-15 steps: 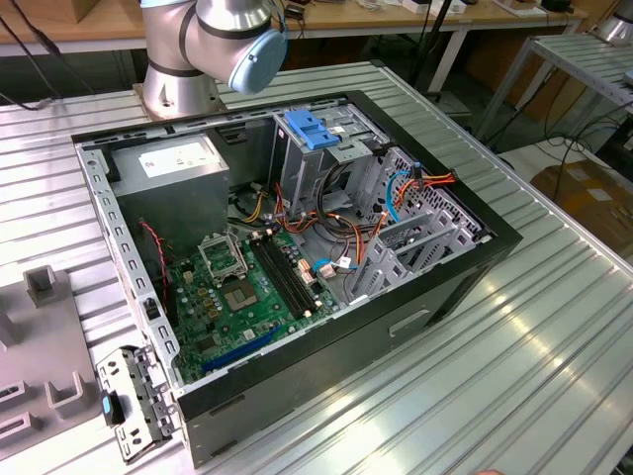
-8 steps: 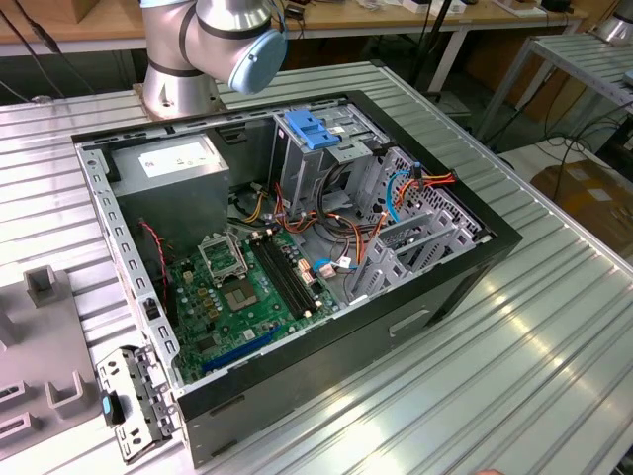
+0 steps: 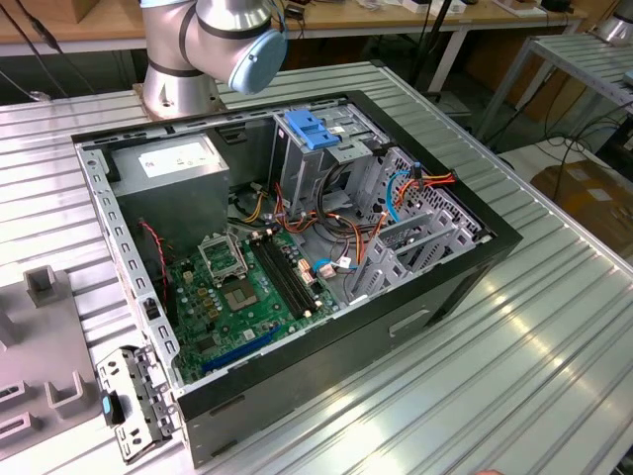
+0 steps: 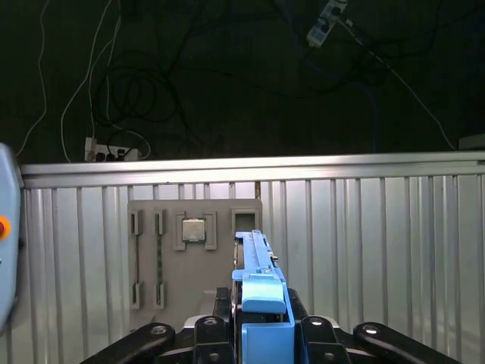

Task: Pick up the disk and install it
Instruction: 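Pick up the disk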

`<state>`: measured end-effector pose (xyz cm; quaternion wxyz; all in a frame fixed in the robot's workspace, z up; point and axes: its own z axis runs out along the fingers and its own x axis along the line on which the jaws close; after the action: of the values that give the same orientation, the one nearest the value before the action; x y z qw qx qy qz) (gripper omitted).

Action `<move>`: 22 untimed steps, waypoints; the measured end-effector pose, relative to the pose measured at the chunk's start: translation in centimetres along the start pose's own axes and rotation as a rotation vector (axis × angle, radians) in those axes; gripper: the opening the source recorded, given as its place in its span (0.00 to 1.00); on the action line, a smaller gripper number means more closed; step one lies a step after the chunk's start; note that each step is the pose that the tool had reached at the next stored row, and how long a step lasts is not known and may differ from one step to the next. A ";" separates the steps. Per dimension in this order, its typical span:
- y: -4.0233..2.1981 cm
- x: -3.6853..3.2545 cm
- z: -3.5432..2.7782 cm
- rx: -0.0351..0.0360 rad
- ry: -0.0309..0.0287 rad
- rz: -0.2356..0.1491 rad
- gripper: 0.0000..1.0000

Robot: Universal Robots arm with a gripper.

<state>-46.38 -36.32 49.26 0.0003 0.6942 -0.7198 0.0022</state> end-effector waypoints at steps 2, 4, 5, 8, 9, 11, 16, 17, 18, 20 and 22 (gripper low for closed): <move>0.00 0.00 0.00 0.0000 -0.0001 0.000 0.37; -0.03 0.00 -0.01 -0.0001 -0.0001 0.000 0.37; -0.08 0.00 -0.02 -0.0003 0.0001 0.000 0.37; -0.30 -0.01 0.00 -0.0001 -0.0001 0.000 0.37; -0.39 -0.01 0.00 -0.0001 -0.0001 0.000 0.37; -0.65 -0.02 0.00 -0.0001 -0.0001 0.000 0.37; -1.84 -0.07 0.00 -0.0001 -0.0001 0.000 0.37; -2.40 -0.08 0.01 0.0000 -0.0001 0.000 0.37; -2.56 -0.09 0.00 -0.0001 -0.0001 0.000 0.37; -3.02 -0.11 0.01 0.0000 -0.0001 0.000 0.37; -3.35 -0.12 0.00 -0.0001 -0.0001 0.000 0.37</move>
<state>-43.02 -36.32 49.27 0.0003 0.6942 -0.7198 0.0022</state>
